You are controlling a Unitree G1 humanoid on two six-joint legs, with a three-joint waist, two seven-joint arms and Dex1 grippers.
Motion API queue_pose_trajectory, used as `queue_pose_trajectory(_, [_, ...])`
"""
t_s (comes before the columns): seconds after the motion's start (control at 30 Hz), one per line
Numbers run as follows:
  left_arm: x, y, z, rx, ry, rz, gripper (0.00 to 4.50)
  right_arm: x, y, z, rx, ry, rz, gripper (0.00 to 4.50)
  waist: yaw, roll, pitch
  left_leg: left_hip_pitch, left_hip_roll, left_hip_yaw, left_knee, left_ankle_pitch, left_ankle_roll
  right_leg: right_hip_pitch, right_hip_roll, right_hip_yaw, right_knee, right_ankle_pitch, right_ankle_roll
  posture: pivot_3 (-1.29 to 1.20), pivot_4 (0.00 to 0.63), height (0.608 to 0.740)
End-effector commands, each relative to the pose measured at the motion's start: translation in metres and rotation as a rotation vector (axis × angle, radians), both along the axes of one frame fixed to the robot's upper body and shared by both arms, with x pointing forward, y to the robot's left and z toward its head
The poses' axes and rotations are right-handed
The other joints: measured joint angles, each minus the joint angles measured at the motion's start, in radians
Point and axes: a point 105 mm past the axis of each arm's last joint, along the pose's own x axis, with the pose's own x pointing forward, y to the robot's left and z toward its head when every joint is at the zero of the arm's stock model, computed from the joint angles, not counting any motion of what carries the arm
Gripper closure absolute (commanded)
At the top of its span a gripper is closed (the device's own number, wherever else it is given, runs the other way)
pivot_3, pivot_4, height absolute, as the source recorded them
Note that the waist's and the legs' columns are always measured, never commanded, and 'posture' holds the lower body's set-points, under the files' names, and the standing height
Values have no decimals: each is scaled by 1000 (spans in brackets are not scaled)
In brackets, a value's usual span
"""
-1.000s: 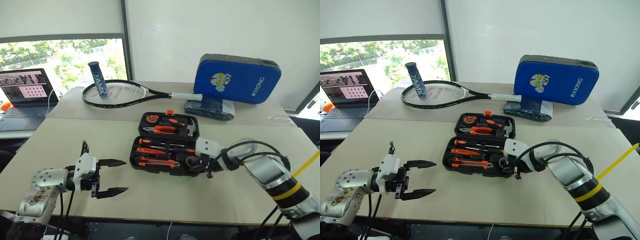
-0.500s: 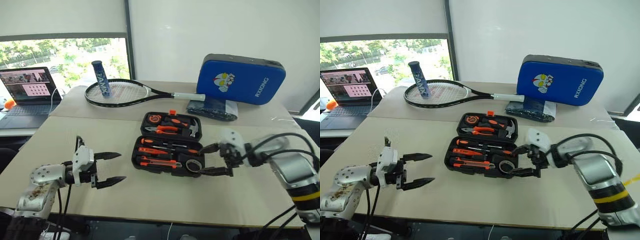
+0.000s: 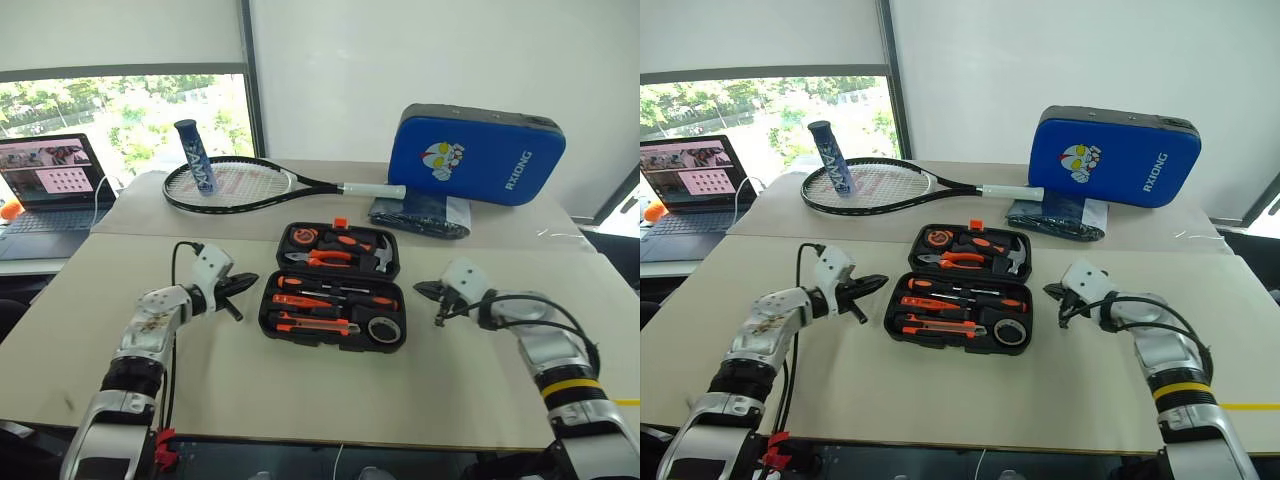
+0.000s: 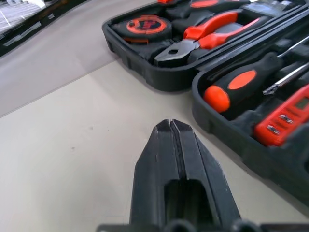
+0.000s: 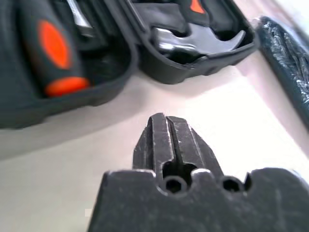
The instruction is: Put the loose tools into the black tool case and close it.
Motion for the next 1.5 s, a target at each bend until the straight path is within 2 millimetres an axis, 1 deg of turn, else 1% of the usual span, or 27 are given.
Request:
queue_pose_trajectory(0.03, [-1,-12,-2,33,35,-52,4500,1,18,3,11,-28,46,4467,-2,0,0,0,0,0,0,0,0,-1,0,0,3,0,0,0,150,740])
queue_pose_trajectory(0.17, [-10,-17,-7,44,72,-114,4500,-9,34,-2,24,-3,106,4467,-3,0,0,-1,0,0,0,0,0,-1,0,0,3,0,0,0,150,740])
queue_pose_trajectory(0.27, [-23,-24,-6,29,55,-198,4500,-20,45,-3,34,15,149,4467,-8,0,0,0,0,0,0,0,0,-1,0,0,3,0,0,0,150,740])
queue_pose_trajectory(0.37, [-34,-26,-9,51,45,-243,4500,-31,53,-4,34,30,178,4467,-13,0,0,0,0,-1,0,0,0,-1,0,0,3,0,0,0,150,740])
queue_pose_trajectory(0.43, [-42,-26,-12,75,47,-269,4500,-37,55,-5,36,45,181,4467,-14,0,0,0,0,-1,0,0,0,-1,0,0,4,0,0,0,150,740])
queue_pose_trajectory(0.5, [-54,-24,-18,110,60,-299,4500,-46,55,-9,21,65,189,4467,-15,0,0,0,0,-1,0,0,0,0,0,0,3,0,0,0,150,740])
queue_pose_trajectory(0.7, [-77,-13,-28,167,91,-301,4500,-68,57,-12,-7,108,213,4467,-16,0,0,1,0,-1,0,0,0,0,0,0,0,0,0,0,150,740])
queue_pose_trajectory(0.8, [-84,-8,-27,149,96,-274,4500,-75,54,-12,-19,125,213,4467,-17,0,0,2,0,0,0,0,0,1,0,1,-1,0,0,0,150,740])
queue_pose_trajectory(0.97, [-101,-3,-26,144,115,-266,4500,-90,49,-12,-42,152,213,4467,-17,0,0,2,1,0,0,0,0,1,0,1,-1,0,0,0,150,740])
queue_pose_trajectory(1.07, [-107,0,-28,138,124,-237,4500,-98,45,-13,-38,169,192,4467,-16,0,0,2,1,0,0,0,0,1,0,1,-1,0,0,0,150,740])
queue_pose_trajectory(1.17, [-108,9,-30,142,128,-190,4500,-99,30,-16,-47,171,143,4467,-15,0,0,2,1,0,0,0,0,2,0,1,-2,0,0,0,150,740])
queue_pose_trajectory(1.23, [-106,19,-26,114,140,-157,4500,-100,17,-15,-45,185,117,4467,-15,0,0,3,0,0,1,0,0,2,0,1,-2,0,0,0,150,740])
queue_pose_trajectory(1.27, [-104,25,-23,85,145,-127,4500,-100,13,-9,-14,177,109,4467,-15,0,0,4,0,0,1,0,-1,3,0,1,-2,0,0,0,150,740])
queue_pose_trajectory(1.3, [-102,30,-18,43,158,-102,4500,-102,7,-8,28,226,86,4467,-15,0,0,4,0,0,1,0,-1,3,0,1,-1,0,0,0,150,740])
queue_pose_trajectory(1.37, [-100,37,-9,-29,199,-82,4500,-103,1,2,88,239,79,3911,-15,0,0,5,0,0,1,1,-1,3,0,1,-1,0,0,0,150,740])
queue_pose_trajectory(1.4, [-98,44,-8,-38,251,-44,4244,-103,0,8,124,262,76,3687,-16,0,0,5,1,0,1,1,-1,4,1,1,0,0,0,0,150,740])
queue_pose_trajectory(1.47, [-88,54,0,-26,266,8,3763,-96,0,28,251,242,42,3021,-17,-1,1,5,1,0,1,1,0,3,1,1,1,0,0,0,150,740])
queue_pose_trajectory(1.5, [-79,55,10,-50,285,29,3337,-95,2,36,311,292,32,2628,-18,-1,1,5,1,0,2,1,0,3,2,1,1,0,0,0,150,740])
